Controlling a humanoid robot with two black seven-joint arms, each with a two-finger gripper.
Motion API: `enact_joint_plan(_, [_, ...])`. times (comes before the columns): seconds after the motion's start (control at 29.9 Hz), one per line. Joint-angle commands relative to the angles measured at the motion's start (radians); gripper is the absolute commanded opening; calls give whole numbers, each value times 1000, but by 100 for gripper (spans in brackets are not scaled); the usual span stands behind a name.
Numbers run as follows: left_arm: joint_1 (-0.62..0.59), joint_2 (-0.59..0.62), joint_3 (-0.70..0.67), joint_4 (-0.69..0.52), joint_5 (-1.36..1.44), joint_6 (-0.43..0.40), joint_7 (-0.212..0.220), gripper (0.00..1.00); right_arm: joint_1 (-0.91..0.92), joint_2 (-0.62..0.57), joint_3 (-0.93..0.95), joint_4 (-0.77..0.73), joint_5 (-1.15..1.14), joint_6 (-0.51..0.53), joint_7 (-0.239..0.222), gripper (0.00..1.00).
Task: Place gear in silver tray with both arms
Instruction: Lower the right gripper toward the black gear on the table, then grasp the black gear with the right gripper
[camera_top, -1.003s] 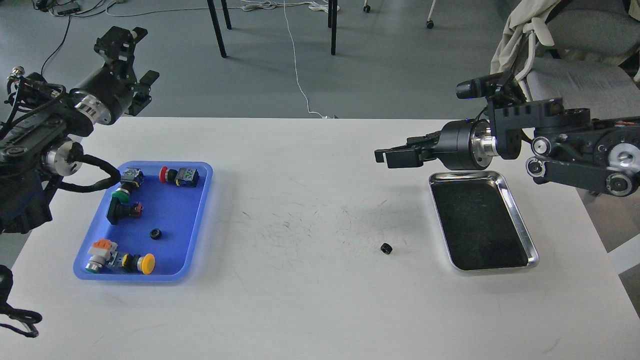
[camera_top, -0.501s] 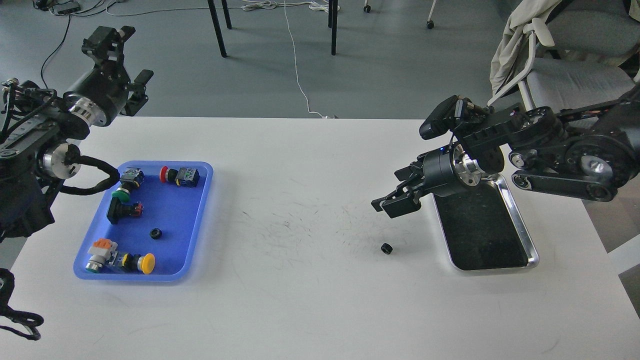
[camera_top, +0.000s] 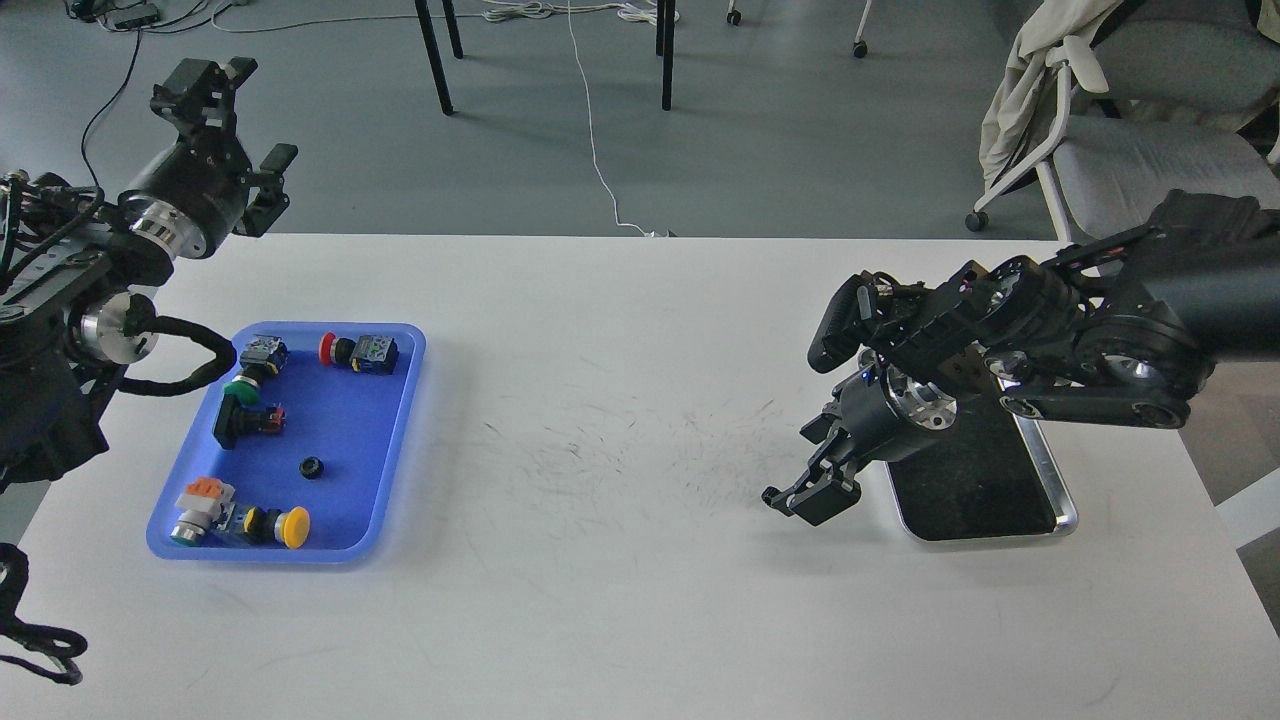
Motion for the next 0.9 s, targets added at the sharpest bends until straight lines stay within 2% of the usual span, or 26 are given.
enact_joint_plan(0.0, [13, 0, -1, 1, -52, 0, 0, 97, -10, 15, -2, -25, 2, 0, 0, 91])
enact_joint_plan(0.3, [23, 0, -4, 40, -62, -1, 0, 97, -45, 87, -10, -56, -1, 0, 0, 79])
enact_joint_plan(0.64, [40, 17, -35, 40, -62, -9, -2, 97, -100, 127, -10, -132, -1, 2, 0, 79])
enact_joint_plan(0.87, [46, 21, -36, 41, -62, -9, -3, 97, -120, 144, -22, -155, -1, 2, 0, 73])
